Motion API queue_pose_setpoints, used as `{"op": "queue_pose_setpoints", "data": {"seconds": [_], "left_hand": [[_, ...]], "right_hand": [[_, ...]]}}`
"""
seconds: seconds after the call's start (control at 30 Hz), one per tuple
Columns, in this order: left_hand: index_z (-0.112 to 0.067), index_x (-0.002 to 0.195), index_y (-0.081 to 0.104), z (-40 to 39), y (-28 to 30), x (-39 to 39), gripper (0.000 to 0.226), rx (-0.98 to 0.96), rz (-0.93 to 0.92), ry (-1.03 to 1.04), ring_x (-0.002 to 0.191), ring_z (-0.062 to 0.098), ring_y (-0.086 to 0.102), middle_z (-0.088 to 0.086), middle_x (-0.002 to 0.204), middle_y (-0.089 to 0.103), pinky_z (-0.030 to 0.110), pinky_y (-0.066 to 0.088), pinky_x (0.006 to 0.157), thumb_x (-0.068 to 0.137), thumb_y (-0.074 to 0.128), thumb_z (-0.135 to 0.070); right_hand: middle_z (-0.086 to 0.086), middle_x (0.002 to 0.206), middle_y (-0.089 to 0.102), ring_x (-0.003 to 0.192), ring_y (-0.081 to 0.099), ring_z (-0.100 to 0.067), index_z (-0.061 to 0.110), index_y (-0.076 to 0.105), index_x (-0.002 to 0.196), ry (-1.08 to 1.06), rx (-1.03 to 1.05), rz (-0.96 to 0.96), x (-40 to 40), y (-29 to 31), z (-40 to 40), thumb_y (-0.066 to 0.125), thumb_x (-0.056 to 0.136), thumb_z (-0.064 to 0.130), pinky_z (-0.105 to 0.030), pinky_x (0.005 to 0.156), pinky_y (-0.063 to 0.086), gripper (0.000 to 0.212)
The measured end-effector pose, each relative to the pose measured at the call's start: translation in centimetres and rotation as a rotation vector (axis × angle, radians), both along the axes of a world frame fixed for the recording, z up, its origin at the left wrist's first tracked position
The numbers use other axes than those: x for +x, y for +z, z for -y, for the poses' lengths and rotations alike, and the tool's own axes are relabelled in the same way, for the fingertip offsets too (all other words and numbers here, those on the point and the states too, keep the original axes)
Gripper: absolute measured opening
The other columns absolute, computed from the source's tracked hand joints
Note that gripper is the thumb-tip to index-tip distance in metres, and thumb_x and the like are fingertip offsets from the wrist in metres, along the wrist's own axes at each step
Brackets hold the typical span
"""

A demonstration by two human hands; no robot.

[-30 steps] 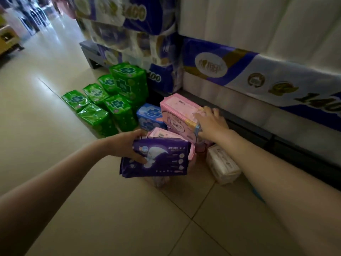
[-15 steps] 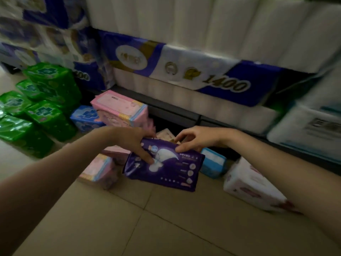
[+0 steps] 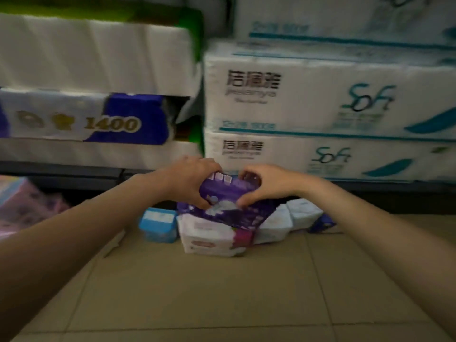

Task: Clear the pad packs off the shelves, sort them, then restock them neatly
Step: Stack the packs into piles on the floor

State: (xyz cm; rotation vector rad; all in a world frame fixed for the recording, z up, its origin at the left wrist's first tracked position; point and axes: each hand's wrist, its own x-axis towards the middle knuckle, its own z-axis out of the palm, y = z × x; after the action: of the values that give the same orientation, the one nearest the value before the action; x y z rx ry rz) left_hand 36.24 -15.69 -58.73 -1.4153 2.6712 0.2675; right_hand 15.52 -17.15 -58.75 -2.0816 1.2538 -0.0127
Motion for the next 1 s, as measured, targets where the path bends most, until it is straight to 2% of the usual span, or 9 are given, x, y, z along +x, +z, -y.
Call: {"op": "queue_pose_setpoints", "data": {"seconds": [0.1, 0.23, 0.33, 0.4, 0.5, 0.67, 0.73, 0.9, 1.0], "left_hand": [[-0.023, 0.12, 0.051, -0.1, -0.2, -3.5, 0.064, -0.458, 0.096, -0.32, 0.11, 0.022, 0.051, -0.001, 0.118, 0.057, 0.038, 0.036, 0.095, 0.064, 0.078, -0.04], [-0.018, 0.118, 0.048, -0.5, -1.1, -7.0, 0.051, -0.769, -0.119, -0.539, 0.105, 0.024, 0.045, 0.004, 0.118, 0.056, 0.039, 0.031, 0.093, 0.073, 0.067, -0.032], [-0.018, 0.12, 0.046, -0.6, -1.6, -9.1, 0.039, -0.866, -0.127, -0.639, 0.106, 0.023, 0.043, 0.004, 0.121, 0.043, 0.041, 0.032, 0.094, 0.084, 0.055, -0.028], [-0.018, 0.118, 0.045, -0.6, -1.9, -10.2, 0.033, -0.886, -0.131, -0.68, 0.103, 0.024, 0.044, 0.006, 0.119, 0.043, 0.041, 0.033, 0.093, 0.086, 0.052, -0.024], [-0.018, 0.116, 0.044, 0.0, -2.7, -12.1, 0.044, -0.847, -0.091, -0.663, 0.1, 0.026, 0.043, 0.009, 0.117, 0.041, 0.041, 0.032, 0.091, 0.076, 0.061, -0.025], [-0.02, 0.123, 0.043, 1.8, -5.1, -15.2, 0.093, -0.624, 0.113, -0.538, 0.102, 0.027, 0.044, 0.01, 0.12, 0.045, 0.039, 0.031, 0.088, 0.044, 0.086, -0.044], [-0.019, 0.122, 0.045, 2.3, -6.3, -17.0, 0.091, -0.607, 0.101, -0.483, 0.099, 0.027, 0.051, 0.01, 0.116, 0.054, 0.037, 0.032, 0.085, 0.043, 0.087, -0.037], [-0.017, 0.118, 0.047, 3.2, -9.3, -22.7, 0.076, -0.516, 0.024, -0.484, 0.095, 0.026, 0.063, 0.007, 0.111, 0.063, 0.033, 0.034, 0.081, 0.05, 0.079, -0.03], [-0.015, 0.132, 0.04, 3.1, -9.9, -27.3, 0.081, 0.052, -0.282, -0.222, 0.108, 0.021, 0.056, 0.005, 0.125, 0.054, 0.028, 0.043, 0.089, 0.062, 0.053, -0.053]], "right_hand": [[-0.002, 0.107, 0.065, 0.09, 0.059, -0.014, 0.022, 0.06, 0.105, -0.271, 0.232, 0.25, -6.2, 0.2, 0.2, 0.061, 0.086, 0.04, -0.026, 0.075, 0.043, 0.027], [-0.006, 0.115, 0.065, 0.102, 0.06, -0.018, 0.017, 0.059, 0.113, -0.323, 0.45, 0.358, -12.0, -1.9, -0.1, 0.072, 0.065, 0.049, -0.042, 0.1, 0.043, 0.059], [-0.009, 0.113, 0.067, 0.099, 0.064, -0.02, 0.013, 0.055, 0.121, -0.282, 0.758, 0.501, -14.6, -3.5, -0.8, 0.089, 0.046, 0.046, -0.036, 0.089, 0.053, 0.089], [-0.008, 0.107, 0.07, 0.092, 0.068, -0.018, 0.013, 0.056, 0.117, -0.242, 0.878, 0.544, -15.8, -4.2, -1.2, 0.092, 0.043, 0.037, -0.03, 0.076, 0.057, 0.086], [-0.007, 0.104, 0.071, 0.09, 0.069, -0.018, 0.016, 0.06, 0.11, -0.309, 0.857, 0.521, -17.4, -5.4, -1.5, 0.094, 0.036, 0.035, -0.034, 0.078, 0.058, 0.083], [-0.006, 0.099, 0.072, 0.082, 0.07, -0.018, 0.011, 0.059, 0.116, -0.483, 0.571, 0.251, -22.2, -5.5, -1.3, 0.083, 0.064, 0.027, -0.034, 0.07, 0.059, 0.06], [-0.004, 0.102, 0.071, 0.093, 0.068, -0.023, 0.012, 0.057, 0.115, -0.481, 0.517, 0.111, -24.9, -5.3, -1.3, 0.086, 0.057, 0.03, -0.044, 0.084, 0.055, 0.067], [0.007, 0.103, 0.058, 0.091, 0.063, -0.014, 0.02, 0.044, 0.127, -0.542, 0.433, 0.042, -30.2, -5.2, -2.3, 0.079, 0.073, 0.016, -0.03, 0.075, 0.056, 0.065], [0.003, 0.112, 0.056, 0.091, 0.062, -0.015, 0.022, 0.043, 0.124, -0.607, 0.394, 0.108, -33.0, -5.9, -3.0, 0.079, 0.071, 0.011, -0.038, 0.08, 0.055, 0.064]]}}
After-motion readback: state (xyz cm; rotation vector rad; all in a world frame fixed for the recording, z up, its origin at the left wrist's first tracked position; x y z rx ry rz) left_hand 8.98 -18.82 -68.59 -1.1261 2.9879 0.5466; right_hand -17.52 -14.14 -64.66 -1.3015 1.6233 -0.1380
